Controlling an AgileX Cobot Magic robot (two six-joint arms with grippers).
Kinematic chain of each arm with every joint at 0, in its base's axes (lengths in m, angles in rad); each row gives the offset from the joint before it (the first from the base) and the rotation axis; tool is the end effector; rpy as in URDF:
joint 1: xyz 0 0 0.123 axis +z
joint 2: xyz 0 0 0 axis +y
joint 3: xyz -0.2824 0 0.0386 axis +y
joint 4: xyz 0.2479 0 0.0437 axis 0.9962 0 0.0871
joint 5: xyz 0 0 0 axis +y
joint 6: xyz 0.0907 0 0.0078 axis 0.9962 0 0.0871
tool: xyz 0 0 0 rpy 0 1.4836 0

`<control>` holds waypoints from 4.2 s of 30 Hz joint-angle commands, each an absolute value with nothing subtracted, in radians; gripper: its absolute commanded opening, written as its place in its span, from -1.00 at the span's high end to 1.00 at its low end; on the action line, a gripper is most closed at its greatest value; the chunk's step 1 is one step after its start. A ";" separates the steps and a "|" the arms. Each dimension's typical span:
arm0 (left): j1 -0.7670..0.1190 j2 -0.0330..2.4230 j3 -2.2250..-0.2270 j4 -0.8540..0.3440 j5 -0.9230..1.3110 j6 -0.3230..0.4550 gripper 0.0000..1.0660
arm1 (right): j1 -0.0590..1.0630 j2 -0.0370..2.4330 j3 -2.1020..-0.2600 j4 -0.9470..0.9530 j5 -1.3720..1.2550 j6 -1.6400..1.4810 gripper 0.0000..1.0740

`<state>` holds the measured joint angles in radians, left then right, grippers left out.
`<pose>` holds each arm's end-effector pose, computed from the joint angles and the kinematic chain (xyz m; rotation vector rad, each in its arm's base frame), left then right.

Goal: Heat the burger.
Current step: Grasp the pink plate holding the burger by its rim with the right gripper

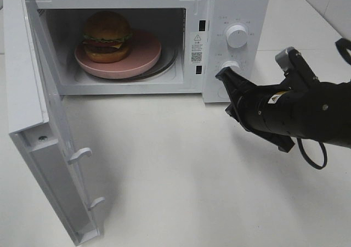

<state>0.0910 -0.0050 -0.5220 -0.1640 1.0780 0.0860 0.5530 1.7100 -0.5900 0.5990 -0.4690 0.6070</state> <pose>-0.0083 -0.0139 0.2827 0.0068 2.0248 -0.0839 0.2636 0.1355 0.1408 0.8104 2.1159 0.6669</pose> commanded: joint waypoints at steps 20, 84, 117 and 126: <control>0.095 -0.025 -0.521 -0.167 1.068 0.087 -0.87 | 0.548 1.562 -0.782 0.207 0.424 0.040 0.95; 0.095 -0.025 -0.521 -0.167 1.068 0.087 -0.87 | 0.651 1.618 -1.002 -0.297 0.451 -1.046 -0.77; 0.095 -0.025 -0.521 -0.167 1.068 0.087 -0.87 | 0.734 1.970 -1.401 -0.309 0.414 -0.995 -0.68; 0.095 -0.025 -0.521 -0.167 1.068 0.087 -0.87 | 0.746 2.084 -1.532 -0.301 0.412 -0.980 -0.65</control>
<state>0.0910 -0.0050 -0.5220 -0.1640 1.0780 0.0860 0.7420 2.0800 -1.5260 -0.3060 0.4140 -0.9910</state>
